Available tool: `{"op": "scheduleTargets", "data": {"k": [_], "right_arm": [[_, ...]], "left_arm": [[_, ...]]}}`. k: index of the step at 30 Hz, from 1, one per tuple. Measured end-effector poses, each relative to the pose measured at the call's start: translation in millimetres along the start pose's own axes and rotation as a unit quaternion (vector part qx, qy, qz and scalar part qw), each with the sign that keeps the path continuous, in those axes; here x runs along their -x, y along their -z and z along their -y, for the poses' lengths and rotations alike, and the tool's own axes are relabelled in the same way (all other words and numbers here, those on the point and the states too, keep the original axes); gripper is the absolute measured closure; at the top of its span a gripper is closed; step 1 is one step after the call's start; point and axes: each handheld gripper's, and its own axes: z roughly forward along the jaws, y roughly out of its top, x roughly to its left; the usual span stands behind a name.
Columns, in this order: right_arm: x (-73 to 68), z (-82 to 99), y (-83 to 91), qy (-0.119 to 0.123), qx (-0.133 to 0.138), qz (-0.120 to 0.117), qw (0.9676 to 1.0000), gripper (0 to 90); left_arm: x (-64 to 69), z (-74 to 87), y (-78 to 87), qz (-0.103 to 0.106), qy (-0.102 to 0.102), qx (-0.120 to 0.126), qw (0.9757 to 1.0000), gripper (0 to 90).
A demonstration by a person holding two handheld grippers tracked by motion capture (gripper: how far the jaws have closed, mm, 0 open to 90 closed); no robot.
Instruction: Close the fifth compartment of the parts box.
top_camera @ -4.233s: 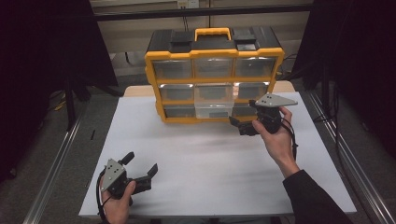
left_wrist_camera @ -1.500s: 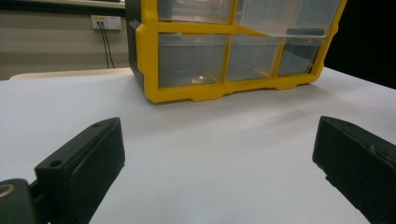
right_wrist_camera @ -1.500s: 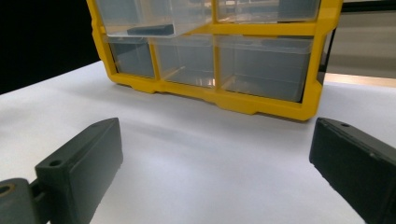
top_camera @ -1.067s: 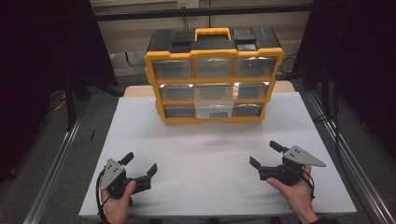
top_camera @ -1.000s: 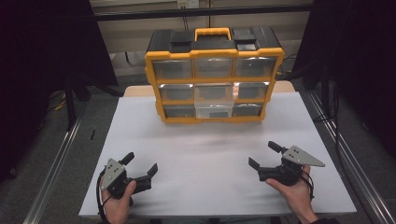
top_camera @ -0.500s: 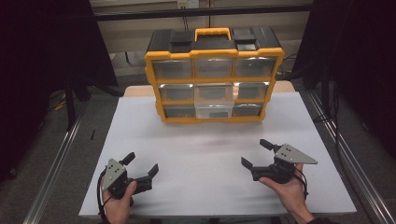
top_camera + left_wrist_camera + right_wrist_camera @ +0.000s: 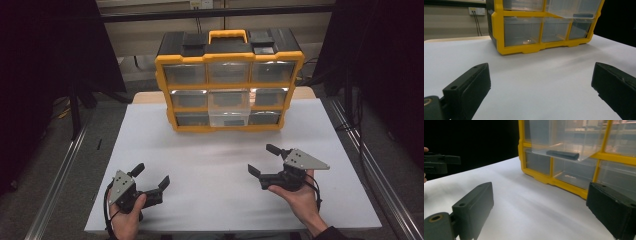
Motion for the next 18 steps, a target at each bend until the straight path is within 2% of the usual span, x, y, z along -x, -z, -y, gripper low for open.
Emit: {"op": "scheduleTargets", "data": {"k": [7, 14, 18], "right_arm": [[-3.7, -7.7, -9.5, 0.002, 0.002, -0.016, 0.9999, 8.2], [-3.7, -18.2, -18.7, 0.005, 0.009, -0.022, 0.9997, 8.0], [-4.5, -21.4, -25.4, 0.011, 0.008, -0.029, 0.9995, 11.3]], "left_arm": [[0.7, -0.3, 0.3, 0.000, -0.001, 0.001, 1.0000, 2.4], [0.6, -0.3, 0.3, 0.001, -0.001, 0.001, 1.0000, 2.4], [0.5, -0.3, 0.3, 0.002, 0.000, 0.002, 1.0000, 2.4]]}}
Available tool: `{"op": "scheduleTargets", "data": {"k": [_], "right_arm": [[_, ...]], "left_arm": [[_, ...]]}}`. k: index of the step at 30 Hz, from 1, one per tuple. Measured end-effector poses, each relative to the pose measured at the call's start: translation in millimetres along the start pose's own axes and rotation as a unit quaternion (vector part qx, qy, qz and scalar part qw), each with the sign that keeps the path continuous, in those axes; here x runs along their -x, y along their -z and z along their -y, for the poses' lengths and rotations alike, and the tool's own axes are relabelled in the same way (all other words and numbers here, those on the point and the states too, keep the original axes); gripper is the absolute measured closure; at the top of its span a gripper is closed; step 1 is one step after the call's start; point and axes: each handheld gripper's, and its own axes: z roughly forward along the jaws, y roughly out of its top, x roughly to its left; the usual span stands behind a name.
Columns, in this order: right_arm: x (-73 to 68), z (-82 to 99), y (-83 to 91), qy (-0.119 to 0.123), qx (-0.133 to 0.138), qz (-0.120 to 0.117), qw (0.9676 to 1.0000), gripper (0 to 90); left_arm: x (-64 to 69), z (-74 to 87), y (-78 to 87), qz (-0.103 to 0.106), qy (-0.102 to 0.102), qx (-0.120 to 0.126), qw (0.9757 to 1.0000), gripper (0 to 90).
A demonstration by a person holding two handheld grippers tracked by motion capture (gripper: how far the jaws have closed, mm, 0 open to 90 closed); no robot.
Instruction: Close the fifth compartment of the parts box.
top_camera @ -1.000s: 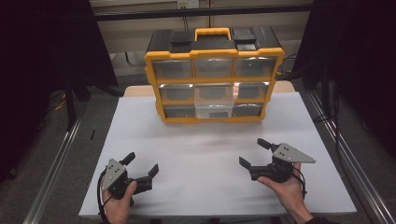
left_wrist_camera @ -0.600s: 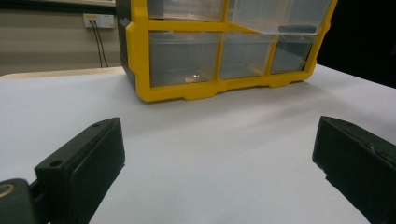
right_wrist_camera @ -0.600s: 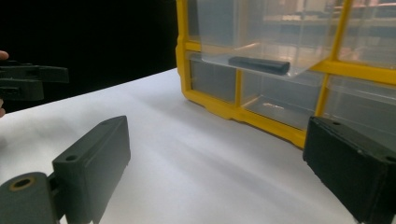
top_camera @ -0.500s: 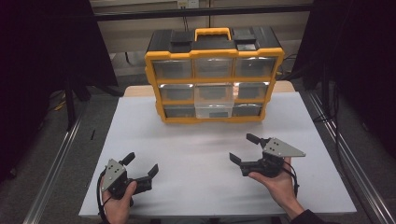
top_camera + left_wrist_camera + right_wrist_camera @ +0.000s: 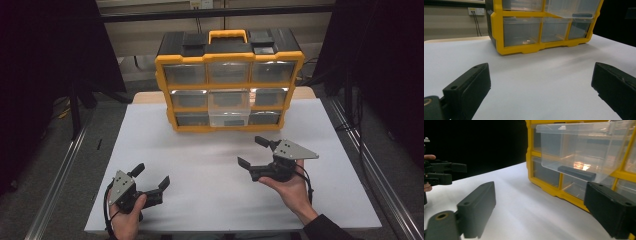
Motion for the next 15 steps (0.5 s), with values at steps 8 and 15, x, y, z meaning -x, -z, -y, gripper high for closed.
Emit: {"op": "scheduleTargets", "data": {"k": [8, 15], "right_arm": [[0.5, -7.6, -11.9, 0.005, 0.004, -0.014, 0.9999, 15.5], [-0.4, -15.0, -24.3, 0.005, 0.008, -0.028, 0.9996, 22.1]], "left_arm": [[0.1, 0.0, -0.2, -0.001, 0.000, 0.000, 1.0000, 2.4], [-0.2, 0.0, -0.2, 0.000, 0.001, 0.000, 1.0000, 2.4]]}}
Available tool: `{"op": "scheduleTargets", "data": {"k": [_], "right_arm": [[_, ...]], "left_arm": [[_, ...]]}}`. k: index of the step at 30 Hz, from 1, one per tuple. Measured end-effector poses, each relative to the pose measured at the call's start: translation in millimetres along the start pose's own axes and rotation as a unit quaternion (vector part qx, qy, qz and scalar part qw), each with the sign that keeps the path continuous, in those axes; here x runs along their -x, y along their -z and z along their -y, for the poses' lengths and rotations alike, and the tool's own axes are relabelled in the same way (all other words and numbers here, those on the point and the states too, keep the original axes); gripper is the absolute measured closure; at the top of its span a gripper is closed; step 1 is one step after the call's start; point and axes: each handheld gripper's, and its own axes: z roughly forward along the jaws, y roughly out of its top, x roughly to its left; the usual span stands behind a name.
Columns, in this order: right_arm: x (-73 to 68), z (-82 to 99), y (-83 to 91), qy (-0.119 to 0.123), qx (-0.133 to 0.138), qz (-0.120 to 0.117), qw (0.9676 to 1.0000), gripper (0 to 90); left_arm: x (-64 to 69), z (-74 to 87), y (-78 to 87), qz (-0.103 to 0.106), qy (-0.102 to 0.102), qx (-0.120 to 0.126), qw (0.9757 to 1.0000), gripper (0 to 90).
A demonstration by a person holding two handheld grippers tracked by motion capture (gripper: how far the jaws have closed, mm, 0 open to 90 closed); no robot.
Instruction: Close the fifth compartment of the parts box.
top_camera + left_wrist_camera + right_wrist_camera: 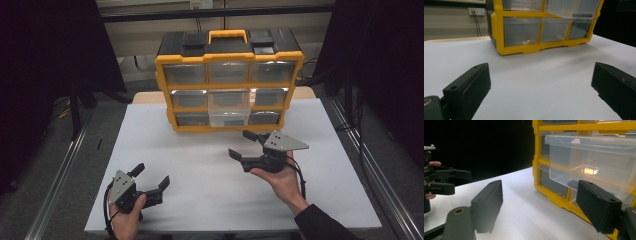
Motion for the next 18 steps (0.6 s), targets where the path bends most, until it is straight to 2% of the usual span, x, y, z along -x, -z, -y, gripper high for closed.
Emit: {"op": "scheduleTargets", "data": {"k": [5, 18], "right_arm": [[-0.2, -5.0, -7.2, 0.008, -0.003, -0.006, 1.0000, 28.3], [0.1, -10.3, -22.5, 0.021, -0.006, -0.024, 0.9995, 50.9]], "left_arm": [[-0.3, -0.2, 0.3, 0.000, -0.002, 0.000, 1.0000, 2.4], [-0.3, -0.1, 0.3, 0.001, -0.002, 0.000, 1.0000, 2.4]]}}
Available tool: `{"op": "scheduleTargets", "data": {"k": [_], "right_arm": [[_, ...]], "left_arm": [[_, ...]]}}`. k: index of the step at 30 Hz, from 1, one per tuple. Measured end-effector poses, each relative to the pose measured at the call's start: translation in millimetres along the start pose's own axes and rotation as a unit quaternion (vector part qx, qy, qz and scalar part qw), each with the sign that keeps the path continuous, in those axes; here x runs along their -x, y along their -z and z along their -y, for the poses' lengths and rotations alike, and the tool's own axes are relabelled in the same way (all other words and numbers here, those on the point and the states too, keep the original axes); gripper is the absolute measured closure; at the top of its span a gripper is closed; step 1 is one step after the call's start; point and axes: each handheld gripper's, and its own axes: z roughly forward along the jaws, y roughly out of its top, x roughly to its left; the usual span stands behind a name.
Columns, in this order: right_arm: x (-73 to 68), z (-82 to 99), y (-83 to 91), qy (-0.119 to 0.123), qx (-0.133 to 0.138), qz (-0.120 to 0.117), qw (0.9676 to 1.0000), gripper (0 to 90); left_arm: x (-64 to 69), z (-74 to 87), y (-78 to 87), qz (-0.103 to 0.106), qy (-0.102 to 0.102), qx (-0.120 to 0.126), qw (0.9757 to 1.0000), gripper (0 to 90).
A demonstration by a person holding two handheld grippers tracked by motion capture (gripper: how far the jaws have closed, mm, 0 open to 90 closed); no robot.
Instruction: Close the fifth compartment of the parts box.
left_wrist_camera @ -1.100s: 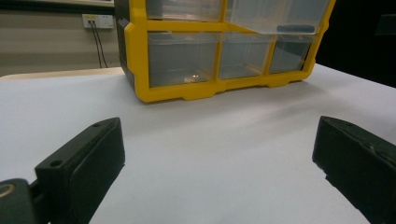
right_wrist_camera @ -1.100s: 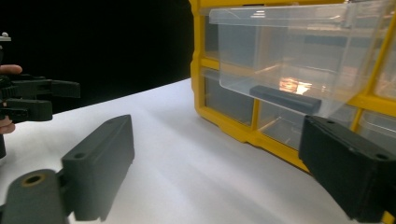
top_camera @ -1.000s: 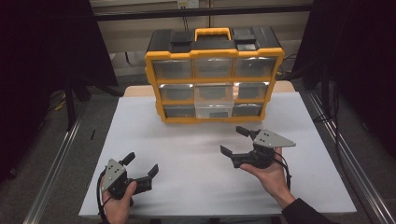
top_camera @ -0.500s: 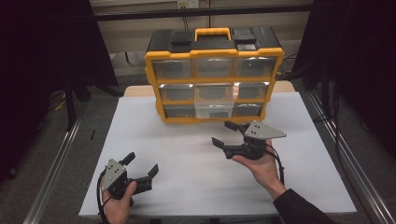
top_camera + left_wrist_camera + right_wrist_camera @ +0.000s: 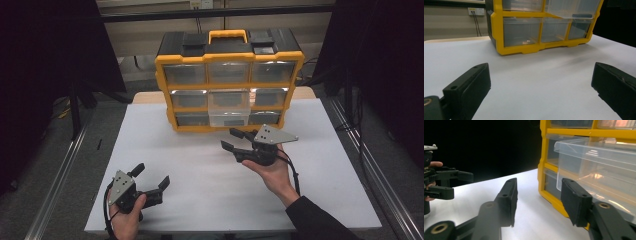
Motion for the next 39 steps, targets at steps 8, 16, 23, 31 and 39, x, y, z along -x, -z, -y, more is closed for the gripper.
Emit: {"op": "scheduleTargets", "data": {"k": [8, 16, 23, 31, 39], "right_arm": [[6.4, 2.6, -5.6, -0.002, -0.009, -0.003, 1.0000, 67.9], [13.1, -0.4, -11.3, -0.005, -0.012, 0.011, 0.9999, 80.0], [19.0, 4.0, -16.8, -0.015, -0.013, 0.016, 0.9997, 90.0], [28.1, 7.2, -19.9, -0.007, -0.023, 0.028, 0.9993, 90.0], [35.1, 5.9, -26.3, -0.006, -0.026, 0.042, 0.9987, 90.0]], "left_arm": [[0.5, 0.1, -0.4, 0.000, 0.002, 0.001, 1.0000, 2.4], [0.5, 0.0, -0.5, -0.001, 0.002, 0.001, 1.0000, 2.4], [-0.1, -0.2, 0.0, -0.001, 0.000, 0.000, 1.0000, 2.4], [0.6, 0.0, -0.8, -0.003, 0.000, 0.001, 1.0000, 2.4], [0.1, 0.0, -0.7, -0.001, 0.002, 0.000, 1.0000, 2.4]]}}
